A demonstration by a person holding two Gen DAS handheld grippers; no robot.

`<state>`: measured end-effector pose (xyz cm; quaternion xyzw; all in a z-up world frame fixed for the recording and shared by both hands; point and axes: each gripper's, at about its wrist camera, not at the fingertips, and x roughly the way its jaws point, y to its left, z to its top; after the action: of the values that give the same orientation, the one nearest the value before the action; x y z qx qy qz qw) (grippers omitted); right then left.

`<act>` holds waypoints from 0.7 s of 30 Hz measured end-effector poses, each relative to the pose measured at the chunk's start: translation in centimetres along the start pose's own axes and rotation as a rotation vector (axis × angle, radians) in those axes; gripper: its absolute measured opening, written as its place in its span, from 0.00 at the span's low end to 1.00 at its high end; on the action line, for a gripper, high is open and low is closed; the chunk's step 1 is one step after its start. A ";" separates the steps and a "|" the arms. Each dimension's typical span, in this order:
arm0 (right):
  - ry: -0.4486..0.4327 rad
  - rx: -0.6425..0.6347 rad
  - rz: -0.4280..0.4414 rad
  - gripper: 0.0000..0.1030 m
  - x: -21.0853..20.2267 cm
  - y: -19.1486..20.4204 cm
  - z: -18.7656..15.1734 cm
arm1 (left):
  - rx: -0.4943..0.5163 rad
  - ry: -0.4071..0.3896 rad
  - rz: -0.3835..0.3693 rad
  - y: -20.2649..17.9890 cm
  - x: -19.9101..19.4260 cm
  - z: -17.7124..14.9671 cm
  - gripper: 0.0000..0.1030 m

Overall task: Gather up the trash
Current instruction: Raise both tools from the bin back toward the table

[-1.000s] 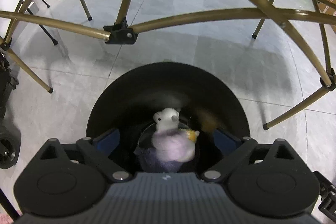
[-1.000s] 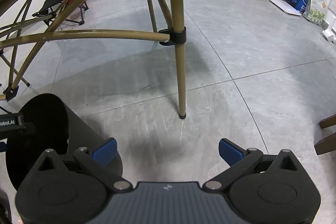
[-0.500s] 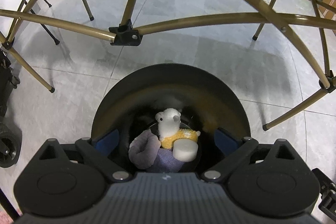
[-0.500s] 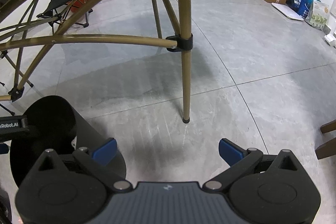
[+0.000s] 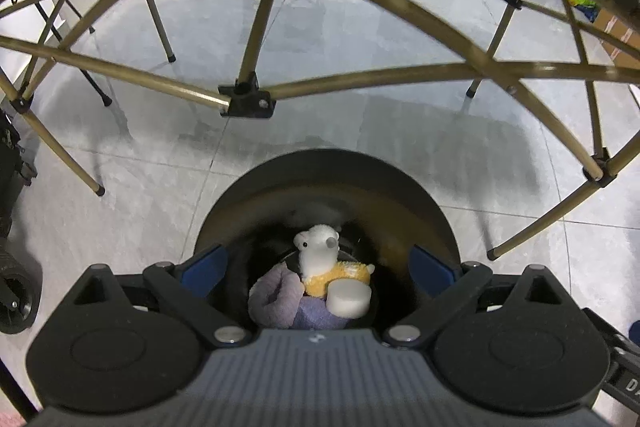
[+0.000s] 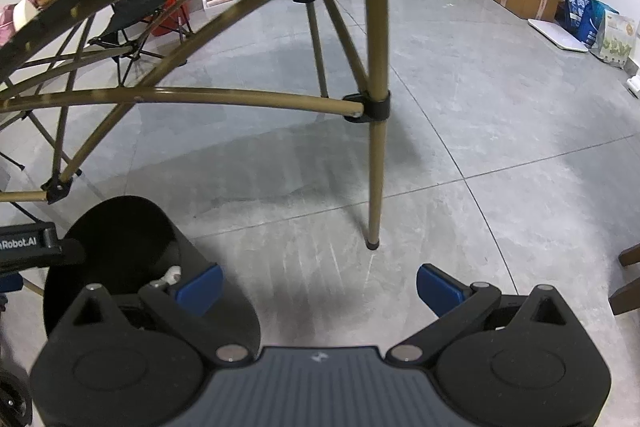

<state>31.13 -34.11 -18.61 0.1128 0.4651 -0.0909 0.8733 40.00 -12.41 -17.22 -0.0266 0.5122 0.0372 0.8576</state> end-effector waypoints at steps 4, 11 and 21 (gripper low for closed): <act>-0.020 -0.014 0.018 1.00 -0.7 1.0 0.3 | -0.010 -0.034 -0.011 0.7 -1.5 0.2 0.97; -0.060 -0.034 0.051 1.00 -2.4 2.6 0.8 | -0.030 -0.122 -0.028 2.8 -5.1 0.4 0.97; -0.180 -0.112 0.108 1.00 -6.8 7.3 1.6 | -0.073 -0.271 -0.062 7.2 -9.9 0.5 1.00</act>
<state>30.61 -27.21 -11.22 0.0803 0.3821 -0.0275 0.9202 35.14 -5.56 -8.34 -0.0682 0.3888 0.0325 0.9182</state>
